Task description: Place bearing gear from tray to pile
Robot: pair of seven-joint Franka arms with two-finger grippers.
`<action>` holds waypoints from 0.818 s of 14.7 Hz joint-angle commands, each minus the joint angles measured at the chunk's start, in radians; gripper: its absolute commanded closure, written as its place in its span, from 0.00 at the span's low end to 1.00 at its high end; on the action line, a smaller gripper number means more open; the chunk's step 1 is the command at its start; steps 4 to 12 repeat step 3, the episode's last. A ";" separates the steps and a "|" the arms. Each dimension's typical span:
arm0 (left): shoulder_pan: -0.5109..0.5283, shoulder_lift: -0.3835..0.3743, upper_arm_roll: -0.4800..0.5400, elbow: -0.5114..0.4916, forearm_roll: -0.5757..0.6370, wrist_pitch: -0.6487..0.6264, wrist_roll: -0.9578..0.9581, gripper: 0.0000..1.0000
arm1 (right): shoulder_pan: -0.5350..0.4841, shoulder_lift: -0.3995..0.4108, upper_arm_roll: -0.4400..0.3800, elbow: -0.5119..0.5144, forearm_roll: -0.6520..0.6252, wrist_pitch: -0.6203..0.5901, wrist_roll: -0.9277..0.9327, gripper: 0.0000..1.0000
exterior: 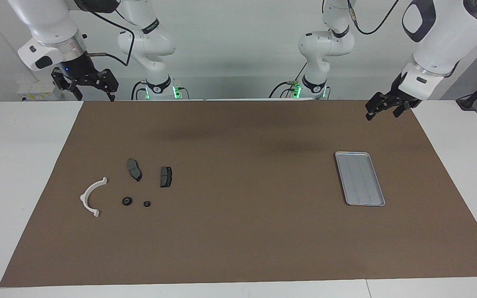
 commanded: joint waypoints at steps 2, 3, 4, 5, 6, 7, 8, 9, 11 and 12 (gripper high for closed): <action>0.015 -0.020 -0.012 -0.020 0.005 0.005 0.001 0.00 | -0.011 -0.023 0.008 -0.023 0.031 -0.006 0.018 0.00; 0.015 -0.020 -0.012 -0.020 0.005 0.005 0.001 0.00 | -0.011 -0.023 0.008 -0.021 0.031 -0.006 0.018 0.00; 0.015 -0.020 -0.012 -0.020 0.005 0.005 0.001 0.00 | -0.011 -0.023 0.008 -0.021 0.031 -0.006 0.018 0.00; 0.015 -0.020 -0.012 -0.020 0.005 0.005 0.001 0.00 | -0.011 -0.023 0.008 -0.021 0.031 -0.006 0.018 0.00; 0.015 -0.020 -0.012 -0.020 0.005 0.005 0.001 0.00 | -0.011 -0.023 0.008 -0.021 0.031 -0.006 0.018 0.00; 0.015 -0.020 -0.012 -0.020 0.005 0.005 0.001 0.00 | -0.011 -0.023 0.008 -0.021 0.031 -0.006 0.018 0.00; 0.015 -0.020 -0.012 -0.020 0.005 0.005 0.001 0.00 | -0.011 -0.023 0.008 -0.021 0.031 -0.006 0.018 0.00; 0.015 -0.020 -0.012 -0.020 0.005 0.005 0.001 0.00 | -0.011 -0.023 0.008 -0.021 0.031 -0.006 0.018 0.00; 0.015 -0.020 -0.012 -0.020 0.005 0.005 0.001 0.00 | -0.011 -0.023 0.008 -0.021 0.031 -0.006 0.018 0.00; 0.015 -0.020 -0.012 -0.020 0.005 0.005 0.001 0.00 | -0.011 -0.023 0.008 -0.021 0.031 -0.006 0.018 0.00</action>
